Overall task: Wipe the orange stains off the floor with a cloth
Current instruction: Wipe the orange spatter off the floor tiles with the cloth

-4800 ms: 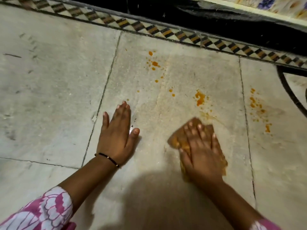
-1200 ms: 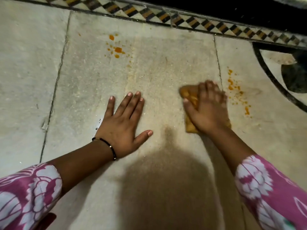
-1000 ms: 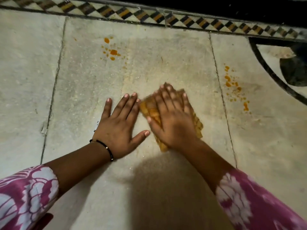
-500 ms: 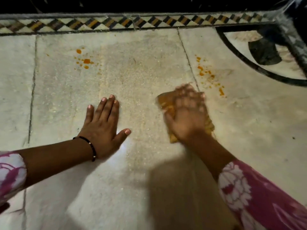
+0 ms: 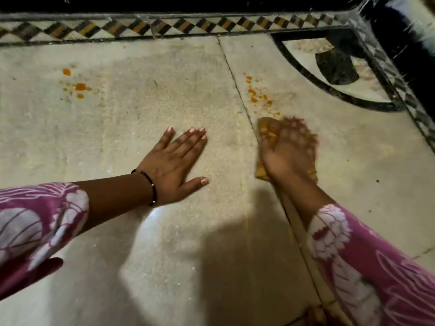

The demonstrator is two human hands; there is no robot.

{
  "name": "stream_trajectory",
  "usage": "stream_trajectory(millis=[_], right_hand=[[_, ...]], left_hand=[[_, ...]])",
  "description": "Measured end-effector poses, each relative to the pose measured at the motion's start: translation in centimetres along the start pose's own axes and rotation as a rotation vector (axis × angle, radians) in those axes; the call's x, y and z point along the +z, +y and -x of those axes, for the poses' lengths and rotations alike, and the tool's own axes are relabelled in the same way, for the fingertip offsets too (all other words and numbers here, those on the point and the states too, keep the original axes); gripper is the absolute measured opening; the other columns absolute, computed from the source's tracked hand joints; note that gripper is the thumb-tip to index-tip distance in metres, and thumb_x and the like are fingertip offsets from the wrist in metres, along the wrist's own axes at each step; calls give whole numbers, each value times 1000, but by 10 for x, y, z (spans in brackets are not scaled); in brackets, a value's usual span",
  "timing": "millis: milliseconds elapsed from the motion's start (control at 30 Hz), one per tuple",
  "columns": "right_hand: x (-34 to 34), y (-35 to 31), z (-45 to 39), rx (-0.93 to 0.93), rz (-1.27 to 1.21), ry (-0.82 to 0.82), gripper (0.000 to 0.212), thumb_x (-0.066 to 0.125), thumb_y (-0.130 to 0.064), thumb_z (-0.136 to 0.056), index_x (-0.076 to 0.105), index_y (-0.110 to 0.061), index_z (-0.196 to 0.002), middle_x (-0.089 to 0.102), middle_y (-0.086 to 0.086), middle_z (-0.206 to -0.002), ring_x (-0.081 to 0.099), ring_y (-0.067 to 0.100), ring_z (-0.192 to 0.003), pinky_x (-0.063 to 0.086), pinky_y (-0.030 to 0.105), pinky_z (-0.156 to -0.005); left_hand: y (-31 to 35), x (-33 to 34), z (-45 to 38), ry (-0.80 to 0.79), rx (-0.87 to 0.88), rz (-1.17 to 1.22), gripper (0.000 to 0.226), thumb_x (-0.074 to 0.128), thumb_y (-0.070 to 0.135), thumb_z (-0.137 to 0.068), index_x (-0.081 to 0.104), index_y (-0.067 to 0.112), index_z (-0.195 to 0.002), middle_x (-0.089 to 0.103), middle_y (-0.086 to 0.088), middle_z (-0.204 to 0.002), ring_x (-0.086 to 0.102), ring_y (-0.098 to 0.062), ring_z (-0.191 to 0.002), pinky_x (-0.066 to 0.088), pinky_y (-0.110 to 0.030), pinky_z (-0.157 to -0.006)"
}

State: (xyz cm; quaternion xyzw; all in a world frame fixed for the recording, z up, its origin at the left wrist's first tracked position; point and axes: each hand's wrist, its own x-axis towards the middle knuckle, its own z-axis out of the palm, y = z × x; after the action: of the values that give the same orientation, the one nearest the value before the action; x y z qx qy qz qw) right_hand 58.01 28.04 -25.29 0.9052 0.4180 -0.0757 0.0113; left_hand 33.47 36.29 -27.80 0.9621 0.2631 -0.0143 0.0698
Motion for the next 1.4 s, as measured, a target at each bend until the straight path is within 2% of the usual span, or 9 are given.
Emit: stream_trajectory(millis=[200, 367, 533, 667, 800, 933, 1100, 1267, 1400], right_hand=[[11, 12, 75, -536, 8, 5, 75, 31, -52, -85, 18, -21, -152, 14, 0, -159, 1, 15, -147, -4, 45, -118], [-5, 86, 52, -265, -38, -11, 75, 25, -52, -83, 15, -24, -152, 12, 1, -159, 2, 13, -146, -3, 41, -118], [-11, 39, -49, 37, -9, 18, 66, 21, -50, -96, 12, -17, -152, 8, 5, -160, 1, 20, -147, -3, 49, -117], [7, -15, -17, -301, 11, 31, 71, 22, -50, -91, 11, -16, -152, 8, 5, -160, -2, 18, -147, -10, 45, -116], [9, 26, 74, -538, 22, -23, 71, 30, -48, -90, 11, -21, -153, 8, -2, -160, -3, 13, -147, -3, 47, -118], [1, 92, 69, -211, -38, 3, 72, 25, -49, -85, 18, -21, -151, 14, 3, -159, 5, 17, -146, -2, 43, -118], [-1, 42, -20, 162, -22, 71, 67, 26, -45, -95, 13, -12, -152, 11, 8, -159, 3, 23, -146, -3, 49, -117], [14, -41, 3, -189, -22, 98, 68, 28, -46, -94, 16, -11, -151, 13, 9, -159, 3, 22, -147, -5, 47, -117], [21, -11, 93, -387, -35, 57, 72, 32, -46, -88, 18, -16, -151, 15, 3, -159, 4, 17, -147, 1, 47, -118]], left_hand=[[1, -1, -2, 0, 6, 16, 85, 17, 69, -88, 11, 12, -151, 10, -7, -158, 9, -20, -145, 0, -44, -117], [0, 0, -1, 7, -3, 21, 85, 17, 69, -88, 8, 13, -151, 7, -6, -158, 6, -19, -146, 1, -46, -117], [0, -1, 0, -6, -8, 9, 86, 14, 69, -88, 8, 12, -151, 6, -6, -159, 5, -20, -146, 3, -48, -117], [0, -1, -1, -4, -5, 5, 86, 14, 69, -88, 10, 12, -151, 8, -7, -158, 7, -20, -146, 4, -47, -117], [1, -1, 0, -9, -10, 18, 85, 14, 69, -88, 10, 12, -151, 9, -7, -158, 7, -20, -146, 3, -46, -117], [2, -1, -1, -2, -6, 29, 86, 11, 70, -87, 7, 13, -151, 5, -5, -158, 4, -19, -146, 0, -45, -117], [1, -1, 0, 5, -11, 11, 86, 9, 70, -87, 4, 14, -151, 2, -5, -159, 2, -18, -146, -1, -45, -117], [0, -1, -1, 1, -7, 8, 86, 12, 69, -87, 7, 13, -151, 5, -6, -159, 4, -19, -146, -1, -45, -117], [1, -1, 0, 5, -6, 8, 86, 14, 69, -87, 9, 12, -151, 7, -6, -158, 6, -19, -145, -2, -44, -117]])
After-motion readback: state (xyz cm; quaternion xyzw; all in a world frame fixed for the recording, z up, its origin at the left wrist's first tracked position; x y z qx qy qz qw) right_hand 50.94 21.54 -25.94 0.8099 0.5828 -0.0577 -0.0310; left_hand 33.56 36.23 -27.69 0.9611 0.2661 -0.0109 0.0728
